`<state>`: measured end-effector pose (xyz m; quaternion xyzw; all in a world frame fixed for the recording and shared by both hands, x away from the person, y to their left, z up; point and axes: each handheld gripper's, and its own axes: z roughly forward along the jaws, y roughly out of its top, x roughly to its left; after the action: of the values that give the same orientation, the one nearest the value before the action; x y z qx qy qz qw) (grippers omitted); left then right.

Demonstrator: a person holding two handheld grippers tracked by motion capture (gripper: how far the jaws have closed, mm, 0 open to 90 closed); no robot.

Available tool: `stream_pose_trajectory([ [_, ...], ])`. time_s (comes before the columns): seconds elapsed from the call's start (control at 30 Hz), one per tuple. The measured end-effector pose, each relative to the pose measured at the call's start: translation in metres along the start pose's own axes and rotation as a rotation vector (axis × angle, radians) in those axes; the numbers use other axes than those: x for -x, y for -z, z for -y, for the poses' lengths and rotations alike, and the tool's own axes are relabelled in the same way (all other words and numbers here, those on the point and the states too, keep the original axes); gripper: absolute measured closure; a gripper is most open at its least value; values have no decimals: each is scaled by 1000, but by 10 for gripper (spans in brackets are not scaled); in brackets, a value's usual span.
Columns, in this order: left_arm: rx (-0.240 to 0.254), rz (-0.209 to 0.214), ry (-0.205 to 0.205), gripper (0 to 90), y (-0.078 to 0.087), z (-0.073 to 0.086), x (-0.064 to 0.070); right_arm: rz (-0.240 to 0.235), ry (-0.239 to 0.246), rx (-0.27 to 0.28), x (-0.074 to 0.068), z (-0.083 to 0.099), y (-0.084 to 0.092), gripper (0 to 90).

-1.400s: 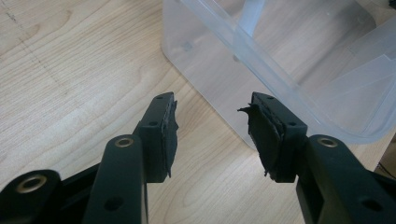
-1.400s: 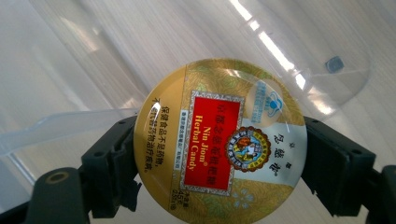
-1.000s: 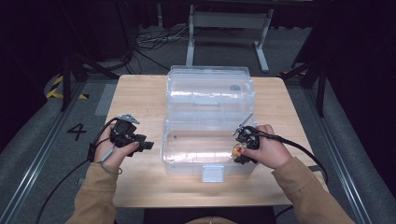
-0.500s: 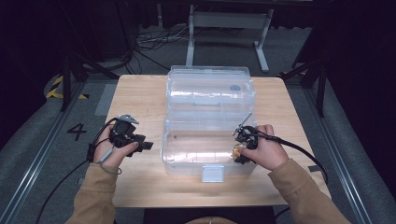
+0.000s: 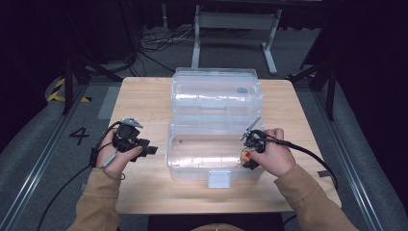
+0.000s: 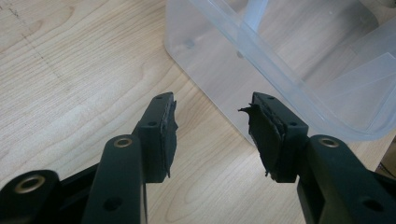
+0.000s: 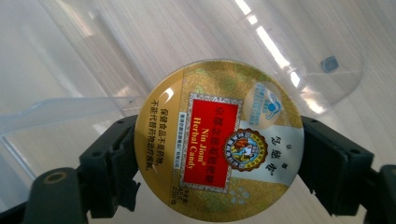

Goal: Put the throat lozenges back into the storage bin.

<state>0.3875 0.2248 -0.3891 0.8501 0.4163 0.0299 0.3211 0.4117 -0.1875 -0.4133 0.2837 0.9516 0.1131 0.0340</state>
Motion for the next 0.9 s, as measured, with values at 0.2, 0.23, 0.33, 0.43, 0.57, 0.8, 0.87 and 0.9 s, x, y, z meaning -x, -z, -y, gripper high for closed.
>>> stream_pose_trajectory([
  [0.2, 0, 1, 0, 516, 0, 0, 0, 4, 28, 23, 0, 1, 2, 200],
  [0.23, 0, 1, 0, 516, 0, 0, 0, 4, 28, 23, 0, 1, 2, 200],
  [0.33, -1, 1, -2, 517, 0, 0, 0, -2, 31, 21, 0, 1, 2, 199],
  [0.43, 0, 1, 0, 517, 0, 0, 0, -2, 30, 20, 0, 1, 2, 199],
  [0.57, 0, 1, 1, 516, 0, 0, 0, 8, 20, 22, -1, 1, 1, 199],
  [0.8, 1, 3, 2, 517, 0, 0, -1, -24, -14, -21, 0, 2, 4, 238],
  [0.87, 0, 3, -1, 517, 0, 0, -1, -25, -14, -18, 0, 2, 4, 235],
  [0.9, -1, 2, -3, 517, 0, 0, -1, -25, -14, -16, 0, 2, 4, 232],
])
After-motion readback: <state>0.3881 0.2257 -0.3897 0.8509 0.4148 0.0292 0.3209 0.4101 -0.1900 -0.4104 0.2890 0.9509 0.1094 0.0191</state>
